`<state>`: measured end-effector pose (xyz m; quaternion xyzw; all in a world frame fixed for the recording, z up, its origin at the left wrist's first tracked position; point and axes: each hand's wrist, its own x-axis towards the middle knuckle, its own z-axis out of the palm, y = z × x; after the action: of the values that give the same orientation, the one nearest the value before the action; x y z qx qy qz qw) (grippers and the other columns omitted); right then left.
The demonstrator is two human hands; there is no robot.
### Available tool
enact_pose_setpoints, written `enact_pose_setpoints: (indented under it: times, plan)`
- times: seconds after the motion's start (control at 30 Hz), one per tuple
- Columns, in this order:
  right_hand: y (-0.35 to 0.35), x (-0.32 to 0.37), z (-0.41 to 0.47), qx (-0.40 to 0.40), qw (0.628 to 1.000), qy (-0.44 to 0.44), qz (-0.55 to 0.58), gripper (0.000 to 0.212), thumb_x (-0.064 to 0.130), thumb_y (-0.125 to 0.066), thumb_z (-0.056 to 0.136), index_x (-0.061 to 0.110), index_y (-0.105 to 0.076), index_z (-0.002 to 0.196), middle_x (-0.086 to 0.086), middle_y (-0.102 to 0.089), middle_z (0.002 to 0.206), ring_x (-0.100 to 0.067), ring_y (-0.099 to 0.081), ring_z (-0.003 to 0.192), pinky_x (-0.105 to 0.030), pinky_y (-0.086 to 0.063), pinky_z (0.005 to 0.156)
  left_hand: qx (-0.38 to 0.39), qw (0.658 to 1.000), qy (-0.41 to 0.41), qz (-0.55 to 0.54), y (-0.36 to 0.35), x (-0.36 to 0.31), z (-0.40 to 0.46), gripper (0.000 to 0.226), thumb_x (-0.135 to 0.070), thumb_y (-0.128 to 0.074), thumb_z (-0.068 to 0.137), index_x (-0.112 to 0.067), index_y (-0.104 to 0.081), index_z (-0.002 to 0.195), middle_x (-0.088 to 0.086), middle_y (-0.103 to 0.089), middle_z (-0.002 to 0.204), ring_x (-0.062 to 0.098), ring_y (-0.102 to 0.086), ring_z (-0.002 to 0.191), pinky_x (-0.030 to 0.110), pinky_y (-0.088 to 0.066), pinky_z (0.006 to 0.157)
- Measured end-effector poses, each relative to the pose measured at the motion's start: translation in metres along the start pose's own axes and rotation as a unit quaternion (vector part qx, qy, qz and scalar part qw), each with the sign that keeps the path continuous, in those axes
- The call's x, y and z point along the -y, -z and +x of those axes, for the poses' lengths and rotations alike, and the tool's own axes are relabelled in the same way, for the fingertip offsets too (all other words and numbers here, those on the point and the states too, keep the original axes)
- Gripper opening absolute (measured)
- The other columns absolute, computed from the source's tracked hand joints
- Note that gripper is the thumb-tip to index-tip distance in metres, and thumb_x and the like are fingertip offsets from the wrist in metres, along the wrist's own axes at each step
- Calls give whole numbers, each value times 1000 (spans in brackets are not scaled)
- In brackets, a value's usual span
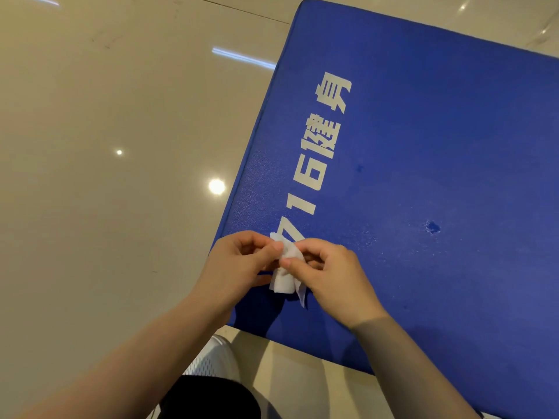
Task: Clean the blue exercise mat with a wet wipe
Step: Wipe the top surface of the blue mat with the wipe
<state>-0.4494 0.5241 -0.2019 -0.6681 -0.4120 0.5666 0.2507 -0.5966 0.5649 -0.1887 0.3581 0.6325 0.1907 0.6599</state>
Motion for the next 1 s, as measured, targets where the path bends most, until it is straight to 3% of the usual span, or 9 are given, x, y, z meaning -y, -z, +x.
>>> enact_pose_setpoints:
  times: [0.13, 0.27, 0.43, 0.5, 0.6, 0.7, 0.8, 0.9, 1.0]
  plan:
    - [4, -5, -2, -24, 995, -23, 99, 23, 16, -54, 100, 23, -72, 89, -5, -74, 89, -28, -69, 89, -46, -57, 84, -25, 999, 13, -37, 5, 4, 0, 13, -12, -67, 89, -3, -62, 81, 6, -69, 67, 14, -68, 62, 31, -61, 68]
    - [29, -6, 1, -48, 981, -71, 173, 22, -2, -55, 95, 16, -67, 90, -1, -73, 81, -11, -67, 72, -23, -56, 63, -49, 998, 7, -31, 16, 13, -1, 10, -1, -68, 86, -4, -60, 80, 6, -59, 59, 13, -63, 58, 29, -59, 59]
    - [54, -3, 19, -9, 998, -42, 37, 32, -9, -57, 90, 21, -67, 96, 5, -66, 87, 0, -60, 69, -15, -48, 64, -82, 990, -36, 108, 30, 24, 8, 14, -3, -71, 84, -15, -65, 83, -2, -58, 62, 18, -60, 67, 42, -61, 70]
    - [49, -2, 27, -123, 981, 39, -142, 29, -4, -50, 94, 17, -67, 105, 1, -65, 103, -7, -61, 88, -17, -47, 75, -102, 967, -75, 222, 33, 28, 12, 17, -13, -73, 83, -26, -62, 87, -8, -62, 66, 11, -61, 66, 30, -56, 68]
    - [8, -2, 16, -284, 895, 202, -279, 27, 1, -49, 88, 2, -67, 108, -14, -66, 106, -30, -65, 93, -30, -51, 80, -120, 913, -134, 366, 37, 32, 9, 26, -29, -70, 85, -37, -51, 102, -15, -58, 81, 1, -54, 68, 16, -37, 59]
    - [-46, -33, -5, -162, 845, 277, -427, 36, 24, -48, 88, 12, -62, 119, -13, -63, 123, -30, -60, 113, -39, -49, 96, -148, 908, -143, 365, 46, 42, 7, 26, -29, -69, 86, -34, -53, 107, -14, -52, 92, 1, -51, 69, 18, -36, 60]
    - [-60, -70, -8, -49, 811, 239, -532, 61, 54, -27, 97, 25, -33, 150, -7, -31, 158, -28, -23, 146, -46, -18, 115, -155, 912, -147, 349, 58, 49, 3, 26, -23, -68, 87, -32, -57, 108, -13, -53, 97, 3, -55, 76, 19, -40, 62]
    - [-42, -77, 4, -35, 804, 233, -545, 63, 58, -23, 98, 27, -29, 152, -5, -22, 161, -25, -15, 149, -45, -10, 118, -148, 917, -148, 341, 66, 53, 0, 27, -20, -66, 88, -35, -54, 106, -13, -53, 99, 6, -57, 78, 23, -45, 63]
    - [-11, -75, 19, -116, 829, 178, -517, 55, 46, -25, 100, 21, -36, 148, -6, -27, 159, -24, -18, 147, -44, -11, 118, -152, 923, -142, 323, 65, 55, -3, 26, -19, -65, 89, -35, -54, 106, -9, -55, 102, 8, -56, 78, 28, -49, 66]
